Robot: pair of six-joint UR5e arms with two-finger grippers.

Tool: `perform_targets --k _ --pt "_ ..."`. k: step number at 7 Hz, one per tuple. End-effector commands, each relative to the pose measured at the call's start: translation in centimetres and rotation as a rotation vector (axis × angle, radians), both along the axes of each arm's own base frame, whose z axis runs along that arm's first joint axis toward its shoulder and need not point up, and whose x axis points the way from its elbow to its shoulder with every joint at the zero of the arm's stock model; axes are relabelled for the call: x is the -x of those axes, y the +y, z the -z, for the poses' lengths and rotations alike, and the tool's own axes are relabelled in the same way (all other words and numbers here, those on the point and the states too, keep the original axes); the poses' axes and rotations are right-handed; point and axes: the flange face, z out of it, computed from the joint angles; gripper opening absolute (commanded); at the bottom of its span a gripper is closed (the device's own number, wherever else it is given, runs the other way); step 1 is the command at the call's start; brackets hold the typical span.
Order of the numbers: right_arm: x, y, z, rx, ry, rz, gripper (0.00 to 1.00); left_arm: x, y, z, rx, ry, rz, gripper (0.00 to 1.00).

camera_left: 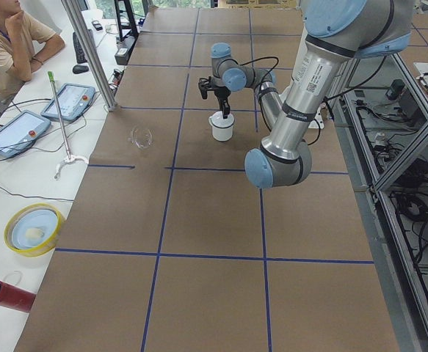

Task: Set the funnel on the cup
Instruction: 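Lift the white lid off the mug and carry it beside the mug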

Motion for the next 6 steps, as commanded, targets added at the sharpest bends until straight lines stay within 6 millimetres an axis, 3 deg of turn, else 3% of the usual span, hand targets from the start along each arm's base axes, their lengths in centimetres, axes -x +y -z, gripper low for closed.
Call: perform_targets --k 1,2,3,4,5,6 --pt "0.0 0.0 0.0 0.0 0.0 0.0 1.0 0.0 0.0 0.0 -0.002 -0.001 0.0 0.36" --pt "0.0 0.0 0.0 0.0 0.0 0.0 1.0 0.0 0.0 0.0 -0.004 -0.002 0.002 0.1" --pt "0.0 0.0 0.0 0.0 0.0 0.0 1.0 0.1 -0.1 0.2 -0.004 0.001 0.005 0.0" --pt "0.0 0.0 0.0 0.0 0.0 0.0 1.0 0.5 0.0 0.7 -0.008 0.01 0.009 0.0" --pt "0.0 0.0 0.0 0.0 0.0 0.0 1.0 2.1 -0.6 1.8 -0.017 0.022 0.033 0.0" --pt "0.0 0.0 -0.1 0.002 0.0 0.0 1.0 5.9 -1.6 4.3 -0.036 0.051 0.087 0.0"
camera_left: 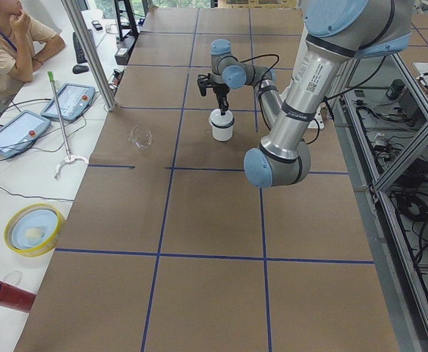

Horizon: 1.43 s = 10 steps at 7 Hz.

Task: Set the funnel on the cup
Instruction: 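Lift the white lid off the mug and carry it beside the mug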

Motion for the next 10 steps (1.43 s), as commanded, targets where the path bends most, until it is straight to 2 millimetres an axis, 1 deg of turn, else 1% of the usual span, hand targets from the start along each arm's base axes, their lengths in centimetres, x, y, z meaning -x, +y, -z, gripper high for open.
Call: perform_targets --k 1,2,3,4,5,6,7,8,10 --pt "0.0 0.0 0.0 0.0 0.0 0.0 1.0 8.5 -3.2 4.3 -0.043 0.058 0.138 0.0" --pt "0.0 0.0 0.0 0.0 0.0 0.0 1.0 11.2 -4.5 4.2 -0.046 0.058 0.19 0.0" --pt "0.0 0.0 0.0 0.0 0.0 0.0 1.0 12.9 -5.7 3.6 -0.055 0.051 0.215 0.0" --pt "0.0 0.0 0.0 0.0 0.0 0.0 1.0 13.7 -6.1 0.9 -0.082 0.007 0.171 0.0" --pt "0.0 0.0 -0.1 0.001 0.0 0.0 1.0 13.5 -6.2 -2.3 -0.101 -0.042 0.114 0.0" --pt "0.0 0.0 0.0 0.0 0.0 0.0 1.0 13.6 -6.2 -5.0 -0.117 -0.067 0.076 0.0" --pt "0.0 0.0 0.0 0.0 0.0 0.0 1.0 12.7 -7.2 -7.1 -0.113 -0.066 0.076 0.0" --pt "0.0 0.0 0.0 0.0 0.0 0.0 1.0 10.9 -8.7 -8.9 -0.107 -0.062 0.077 0.0" --pt "0.0 0.0 0.0 0.0 0.0 0.0 1.0 9.3 -10.0 -11.5 -0.075 -0.067 0.07 0.0"
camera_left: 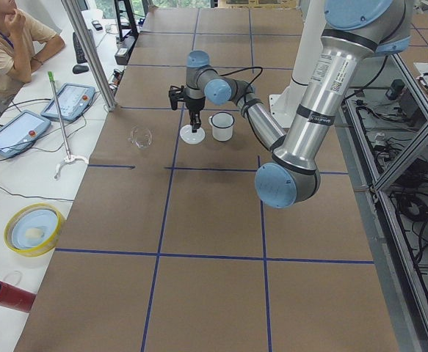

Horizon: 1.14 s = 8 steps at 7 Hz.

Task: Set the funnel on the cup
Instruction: 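Lift the white lid off the mug and carry it beside the mug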

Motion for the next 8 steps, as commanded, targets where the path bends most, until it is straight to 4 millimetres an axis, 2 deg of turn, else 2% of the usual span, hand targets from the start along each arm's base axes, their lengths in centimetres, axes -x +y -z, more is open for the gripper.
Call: perform_targets --k 1,2,3,4,5,8 --pt "0.0 0.0 0.0 0.0 0.0 0.0 1.0 -2.1 -1.8 -4.1 0.041 -0.01 -0.013 0.0" --pt "0.0 0.0 0.0 0.0 0.0 0.0 1.0 -3.3 -2.0 -5.9 0.083 0.018 -0.053 0.0" --pt "0.0 0.0 0.0 0.0 0.0 0.0 1.0 -2.9 -0.9 -7.4 0.136 0.041 -0.086 0.0" --pt "0.0 0.0 0.0 0.0 0.0 0.0 1.0 -3.7 -0.1 -7.6 0.161 0.042 -0.09 0.0" --pt "0.0 0.0 0.0 0.0 0.0 0.0 1.0 -6.0 1.4 -8.3 0.187 0.027 -0.113 0.0" --pt "0.0 0.0 0.0 0.0 0.0 0.0 1.0 -7.5 2.9 -7.8 0.2 0.033 -0.131 0.0"
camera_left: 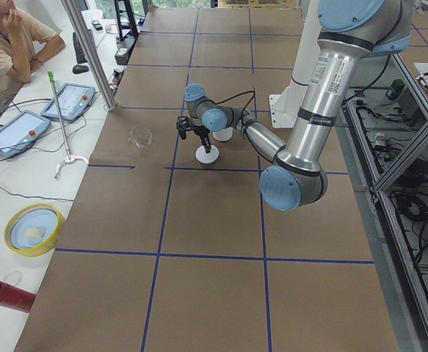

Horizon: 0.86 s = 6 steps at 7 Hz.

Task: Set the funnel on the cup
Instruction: 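Lower the lid onto the table and open the left gripper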

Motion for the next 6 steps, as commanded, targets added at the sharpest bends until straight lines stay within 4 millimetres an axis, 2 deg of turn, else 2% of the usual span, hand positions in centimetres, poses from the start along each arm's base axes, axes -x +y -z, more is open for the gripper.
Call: perform_targets --k 1,4,6 --pt "0.0 0.0 0.0 0.0 0.0 0.0 1.0 -0.9 0.7 -0.2 0.011 -0.003 -0.013 0.0" --pt "0.0 0.0 -0.1 0.001 0.0 0.0 1.0 -0.7 1.0 -1.1 0.011 -0.004 -0.015 0.0" --pt "0.0 0.0 0.0 0.0 0.0 0.0 1.0 -0.6 1.0 -1.3 0.013 -0.008 -0.016 0.91"
